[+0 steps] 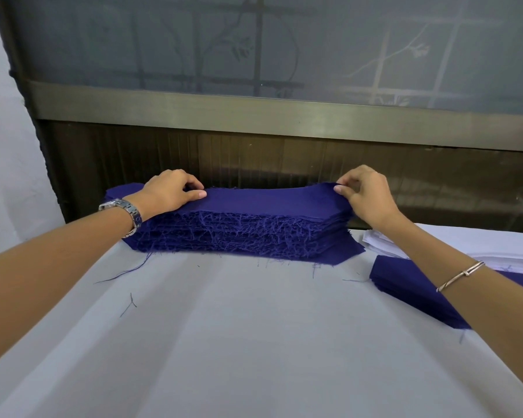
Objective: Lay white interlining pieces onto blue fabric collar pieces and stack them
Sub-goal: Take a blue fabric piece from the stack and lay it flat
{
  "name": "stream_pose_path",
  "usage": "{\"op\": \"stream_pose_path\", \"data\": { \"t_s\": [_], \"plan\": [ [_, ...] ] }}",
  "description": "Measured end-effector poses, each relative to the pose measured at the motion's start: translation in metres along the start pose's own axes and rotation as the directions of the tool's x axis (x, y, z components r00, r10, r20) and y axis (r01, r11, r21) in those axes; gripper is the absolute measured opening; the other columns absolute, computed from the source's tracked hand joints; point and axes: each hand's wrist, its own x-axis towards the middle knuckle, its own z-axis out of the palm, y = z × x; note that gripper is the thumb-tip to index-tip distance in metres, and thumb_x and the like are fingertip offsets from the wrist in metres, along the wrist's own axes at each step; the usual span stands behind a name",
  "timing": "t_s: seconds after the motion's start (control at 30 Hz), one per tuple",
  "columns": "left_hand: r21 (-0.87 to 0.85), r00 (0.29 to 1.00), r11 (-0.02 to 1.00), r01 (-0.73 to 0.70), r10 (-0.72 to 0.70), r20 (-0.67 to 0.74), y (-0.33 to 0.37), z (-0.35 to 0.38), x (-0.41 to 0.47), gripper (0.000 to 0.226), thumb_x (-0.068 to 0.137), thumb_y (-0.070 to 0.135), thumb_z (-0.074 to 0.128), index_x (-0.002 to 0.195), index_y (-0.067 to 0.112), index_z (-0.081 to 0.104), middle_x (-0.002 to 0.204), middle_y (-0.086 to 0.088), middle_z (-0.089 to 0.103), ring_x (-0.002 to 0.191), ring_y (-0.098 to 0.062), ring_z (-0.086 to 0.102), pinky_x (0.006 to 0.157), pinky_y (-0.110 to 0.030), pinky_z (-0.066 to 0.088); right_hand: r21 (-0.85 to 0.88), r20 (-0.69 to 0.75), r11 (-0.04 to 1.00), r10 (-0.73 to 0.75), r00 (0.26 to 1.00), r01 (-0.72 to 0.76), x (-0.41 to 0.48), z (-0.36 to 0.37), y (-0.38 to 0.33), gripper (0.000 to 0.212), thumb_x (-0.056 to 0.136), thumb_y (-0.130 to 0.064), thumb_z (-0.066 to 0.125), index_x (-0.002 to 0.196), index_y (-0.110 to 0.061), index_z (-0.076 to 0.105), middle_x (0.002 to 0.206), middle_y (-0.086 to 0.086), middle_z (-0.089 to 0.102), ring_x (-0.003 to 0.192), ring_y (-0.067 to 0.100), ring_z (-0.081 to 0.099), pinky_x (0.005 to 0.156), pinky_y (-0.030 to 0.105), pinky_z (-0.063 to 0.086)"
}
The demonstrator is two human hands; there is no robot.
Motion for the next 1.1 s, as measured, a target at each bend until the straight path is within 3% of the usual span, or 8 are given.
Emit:
{"op": "stream_pose_path", "data": {
  "t_s": [0.2,0.37,0.53,0.7,0.83,0.9,1.03,1.1],
  "plan": [
    [-0.003,0.997,0.997,-0.071,0.071,-0.038,0.002,0.001,0.003,0.037,0.096,0.022,0.063,0.132,0.017,0.061,0.136,-0.006,0.06,0.128,-0.025,0.051,0.11,-0.047,0.039,0.189,-0.044,0.982,-0.002,0.999,0.01,-0.009,-0.009,0.007,0.007,0.094,-0.01,0.068,0.1,-0.006,0.067,0.109,0.005,0.06,0.096,0.014,0.057,0.078,0.018,0.047],
    [0.164,0.972,0.978,-0.128,0.156,-0.176,-0.004,-0.007,-0.005,0.025,0.092,0.029,0.068,0.114,0.018,0.068,0.12,-0.006,0.066,0.115,-0.027,0.054,0.099,-0.046,0.042,0.298,-0.007,0.954,0.03,1.0,-0.026,-0.01,-0.014,0.008,0.003,0.095,-0.011,0.067,0.098,-0.009,0.065,0.095,0.004,0.066,0.084,0.014,0.061,0.076,0.025,0.051],
    [0.33,0.948,0.936,-0.12,0.207,-0.243,-0.026,-0.016,-0.022,0.025,0.097,0.027,0.06,0.117,0.013,0.066,0.114,-0.01,0.069,0.109,-0.029,0.058,0.096,-0.044,0.041,0.321,-0.014,0.947,0.011,1.0,-0.006,-0.01,-0.022,0.005,0.007,0.094,-0.009,0.068,0.092,-0.015,0.064,0.084,-0.004,0.066,0.076,0.005,0.061,0.068,0.013,0.05],
    [0.254,0.878,0.956,-0.148,0.245,-0.41,-0.031,-0.039,-0.036,0.026,0.099,0.026,0.056,0.112,0.006,0.068,0.097,-0.017,0.07,0.09,-0.034,0.061,0.086,-0.049,0.046,0.317,-0.043,0.948,-0.021,0.999,0.033,-0.011,-0.045,-0.001,0.023,0.094,-0.009,0.068,0.082,-0.028,0.061,0.081,-0.007,0.064,0.075,0.004,0.06,0.064,0.006,0.048],
    [0.243,0.807,0.943,-0.23,0.324,-0.494,-0.022,-0.062,-0.048,0.031,0.099,0.034,0.053,0.1,0.007,0.069,0.085,-0.014,0.07,0.078,-0.033,0.061,0.075,-0.045,0.045,0.381,-0.051,0.923,0.067,0.996,-0.042,-0.02,-0.075,0.002,0.02,0.095,-0.012,0.068,0.084,-0.027,0.06,0.086,-0.001,0.066,0.08,0.013,0.066,0.066,0.017,0.057],
    [0.17,0.812,0.946,-0.275,0.324,-0.485,-0.015,-0.069,-0.056,0.03,0.1,0.036,0.051,0.103,0.012,0.069,0.09,-0.009,0.071,0.078,-0.027,0.061,0.071,-0.04,0.045,0.432,0.012,0.894,0.123,0.992,-0.116,-0.027,-0.092,0.005,0.018,0.095,-0.009,0.067,0.085,-0.023,0.06,0.087,0.005,0.067,0.077,0.012,0.07,0.064,0.026,0.061],
    [0.006,0.879,0.949,-0.315,0.294,-0.375,0.003,-0.071,-0.072,0.027,0.098,0.042,0.05,0.105,0.024,0.069,0.094,0.0,0.07,0.081,-0.019,0.063,0.071,-0.041,0.052,0.401,0.099,0.901,0.135,0.986,-0.164,-0.043,-0.123,0.024,0.014,0.092,-0.01,0.068,0.082,-0.018,0.062,0.072,0.0,0.07,0.058,-0.002,0.066,0.048,0.011,0.05],
    [-0.117,0.914,0.939,-0.325,0.28,-0.296,0.014,-0.071,-0.084,0.024,0.09,0.048,0.052,0.097,0.032,0.068,0.091,0.006,0.069,0.082,-0.009,0.064,0.069,-0.031,0.051,0.391,0.168,0.902,0.125,0.978,-0.183,-0.053,-0.141,0.038,0.012,0.088,-0.015,0.072,0.079,-0.019,0.065,0.064,-0.005,0.071,0.055,-0.001,0.063,0.046,0.011,0.048]
  ]
}}
